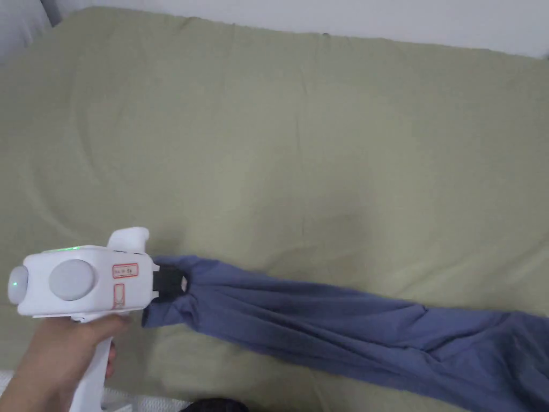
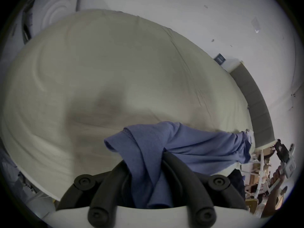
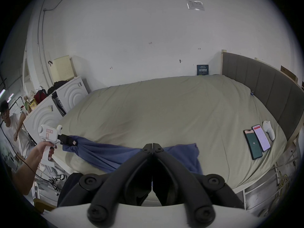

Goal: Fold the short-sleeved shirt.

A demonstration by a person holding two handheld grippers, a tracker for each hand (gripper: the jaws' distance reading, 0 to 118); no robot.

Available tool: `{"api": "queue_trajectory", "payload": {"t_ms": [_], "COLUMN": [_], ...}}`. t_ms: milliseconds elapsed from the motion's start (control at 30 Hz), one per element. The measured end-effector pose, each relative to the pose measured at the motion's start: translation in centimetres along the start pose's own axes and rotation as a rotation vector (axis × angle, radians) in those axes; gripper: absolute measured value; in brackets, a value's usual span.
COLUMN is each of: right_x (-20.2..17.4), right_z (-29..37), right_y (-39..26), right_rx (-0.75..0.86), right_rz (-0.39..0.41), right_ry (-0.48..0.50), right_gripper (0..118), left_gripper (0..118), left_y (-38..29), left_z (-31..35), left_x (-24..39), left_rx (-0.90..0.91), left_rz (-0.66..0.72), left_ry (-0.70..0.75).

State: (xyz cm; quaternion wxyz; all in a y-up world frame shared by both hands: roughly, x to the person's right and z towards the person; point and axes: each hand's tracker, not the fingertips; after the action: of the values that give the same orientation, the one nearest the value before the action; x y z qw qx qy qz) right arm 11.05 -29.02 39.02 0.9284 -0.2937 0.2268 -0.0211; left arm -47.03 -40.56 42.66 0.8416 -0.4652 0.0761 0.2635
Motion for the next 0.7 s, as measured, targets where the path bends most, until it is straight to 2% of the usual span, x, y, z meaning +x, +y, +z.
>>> {"api": "queue_trajectory", "payload": {"t_ms": [100, 167, 233, 300, 367, 433, 567, 600, 633, 667, 700], "right_x": [0.0, 1.1, 1.1, 1.4, 1.9, 2.5, 4.2, 4.7, 5.0, 5.1, 5.5], "right_z": [0.5, 1.0, 1.4, 1.9, 2.3, 2.7, 4.0, 4.4, 4.6, 4.8, 4.9], "right_y": [-0.5, -1.7, -2.3, -3.0, -3.8, -4.5, -5.4, -5.6, -5.7, -5.7, -5.8], "right_rx": [0.02, 0.038, 0.047, 0.062, 0.071, 0.074, 0.084, 0.085, 0.087, 0.087, 0.085], "right_rz": [-0.006, -0.016, -0.025, -0.038, -0.04, -0.067, -0.125, -0.126, -0.124, -0.12, -0.117], "right_ry": [0.026, 0.033, 0.019, 0.03, 0.03, 0.036, 0.029, 0.028, 0.023, 0.014, 0.007], "right_gripper": [0, 0, 0, 0, 0, 0, 0, 0, 0, 0, 0], "left_gripper": [8, 8, 8, 9, 9, 9, 12, 22, 58, 89, 108], "left_y": [0.1, -0.6, -1.4, -2.1, -2.6, -2.9, -3.3, -3.3, -3.5, -3.2, -2.8], "left_z": [1.1, 2.2, 2.8, 2.2, -0.6, -3.9, -8.8, -9.5, -9.5, -9.3, -8.4], "left_x": [1.8, 5.2, 9.0, 12.3, 14.7, 16.4, 17.3, 17.2, 17.2, 17.0, 17.0], "left_rx": [-0.013, -0.001, 0.039, 0.037, 0.044, -0.04, -0.092, -0.101, -0.101, -0.121, -0.126], "left_rz": [-0.025, -0.077, -0.138, -0.129, -0.127, -0.103, -0.025, 0.003, 0.03, 0.059, 0.073], "left_ry": [0.042, 0.069, 0.021, -0.047, -0.107, -0.128, -0.037, -0.044, -0.07, -0.133, -0.218]}}
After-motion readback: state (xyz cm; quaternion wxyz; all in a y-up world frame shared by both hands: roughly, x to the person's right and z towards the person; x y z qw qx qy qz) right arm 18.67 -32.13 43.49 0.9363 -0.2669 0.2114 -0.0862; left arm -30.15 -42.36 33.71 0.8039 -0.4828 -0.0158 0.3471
